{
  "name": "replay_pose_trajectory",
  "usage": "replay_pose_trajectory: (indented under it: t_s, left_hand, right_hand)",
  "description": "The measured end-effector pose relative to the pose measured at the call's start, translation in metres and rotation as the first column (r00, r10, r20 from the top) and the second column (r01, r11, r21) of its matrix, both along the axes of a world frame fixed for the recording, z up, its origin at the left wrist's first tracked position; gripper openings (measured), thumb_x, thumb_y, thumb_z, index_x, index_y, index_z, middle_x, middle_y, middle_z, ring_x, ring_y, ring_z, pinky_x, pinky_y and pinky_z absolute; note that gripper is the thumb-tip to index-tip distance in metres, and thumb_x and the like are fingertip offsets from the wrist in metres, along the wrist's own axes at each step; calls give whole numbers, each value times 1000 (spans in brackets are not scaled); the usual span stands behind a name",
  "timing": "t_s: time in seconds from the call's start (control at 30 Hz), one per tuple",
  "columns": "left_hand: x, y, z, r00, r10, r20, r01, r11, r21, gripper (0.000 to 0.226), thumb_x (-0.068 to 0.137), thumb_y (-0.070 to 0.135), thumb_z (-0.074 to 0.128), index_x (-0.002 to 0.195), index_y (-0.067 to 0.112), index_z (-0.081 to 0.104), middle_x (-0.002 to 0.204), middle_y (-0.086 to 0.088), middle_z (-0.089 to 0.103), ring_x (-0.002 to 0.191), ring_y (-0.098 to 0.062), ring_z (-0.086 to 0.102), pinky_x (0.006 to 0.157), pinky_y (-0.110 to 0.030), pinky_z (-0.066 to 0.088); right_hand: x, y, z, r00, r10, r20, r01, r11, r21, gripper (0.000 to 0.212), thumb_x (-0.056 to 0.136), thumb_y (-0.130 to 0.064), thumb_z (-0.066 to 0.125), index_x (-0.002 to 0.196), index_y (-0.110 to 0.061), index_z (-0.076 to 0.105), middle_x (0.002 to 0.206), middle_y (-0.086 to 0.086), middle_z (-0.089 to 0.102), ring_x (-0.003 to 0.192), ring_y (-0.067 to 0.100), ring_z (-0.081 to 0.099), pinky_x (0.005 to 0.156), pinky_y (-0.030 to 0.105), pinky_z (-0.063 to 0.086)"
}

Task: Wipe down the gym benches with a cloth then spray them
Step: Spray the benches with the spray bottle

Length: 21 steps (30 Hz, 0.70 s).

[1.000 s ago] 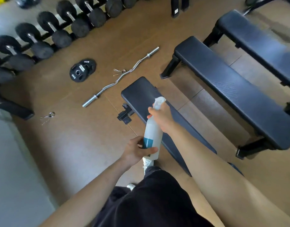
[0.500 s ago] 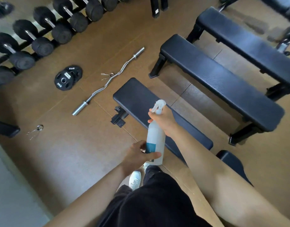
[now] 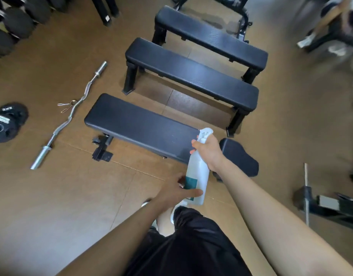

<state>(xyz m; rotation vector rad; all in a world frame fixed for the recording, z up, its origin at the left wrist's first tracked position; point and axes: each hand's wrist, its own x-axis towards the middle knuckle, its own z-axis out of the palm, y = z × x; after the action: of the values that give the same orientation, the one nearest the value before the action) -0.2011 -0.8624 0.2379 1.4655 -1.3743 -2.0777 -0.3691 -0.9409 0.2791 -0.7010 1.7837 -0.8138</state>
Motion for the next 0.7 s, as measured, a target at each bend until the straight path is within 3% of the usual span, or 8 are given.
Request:
replay_pose_trajectory:
  t_s: [0.2,0.27,0.37,0.47,0.53,0.6,0.7]
  left_hand:
    - [-55,45,8,987,-161,-25,160,987,-34,54,74,39,91,121,28,67,109,13,72,96,-6,67,71,-14,54]
    - [-78,59,9,978,-208,-9,208,977,-52,61,74,42,90,126,26,63,115,11,68,101,-10,66,71,-14,55]
    - [-118,82,12,968,-251,31,252,966,-62,60,73,38,91,124,20,64,109,10,67,92,-8,64,67,-13,53]
    - [-164,111,13,958,-280,63,284,957,-59,50,74,32,91,116,20,67,101,10,68,87,-7,64,66,-14,53]
    - [-198,133,15,952,-291,97,297,954,-46,47,72,30,93,110,18,67,97,8,68,86,-7,66,67,-17,56]
    - [-233,157,16,951,-290,111,296,955,-38,43,71,26,94,101,15,65,88,8,65,72,4,64,60,-13,51]
    - [-280,193,20,939,-301,164,317,945,-80,49,70,32,94,104,15,64,86,10,63,67,6,61,58,-11,46]
  right_hand:
    - [-66,71,6,990,-140,18,139,990,11,15,93,-11,67,101,-6,56,92,8,62,65,14,70,60,28,57]
    - [-90,92,9,977,-203,-60,205,978,47,17,93,-13,68,105,-6,58,86,7,68,60,12,71,58,30,59]
    - [-131,124,7,962,-259,-90,264,963,50,14,95,-12,66,100,-6,55,83,10,69,63,18,71,69,40,60]
    - [-179,161,3,967,-255,-19,254,966,-49,17,95,-10,66,100,-3,52,85,11,61,72,28,73,58,32,57]
    - [-216,186,-2,972,-234,13,234,968,-86,17,95,-10,66,101,-3,52,88,12,60,69,26,73,56,31,55]
    - [-252,210,-9,962,-270,33,271,959,-80,13,95,-8,65,99,-8,53,94,15,60,62,23,71,66,40,58]
    - [-299,245,-17,953,-285,101,293,953,-78,13,94,-7,65,99,-9,53,95,15,61,59,20,70,70,43,58]
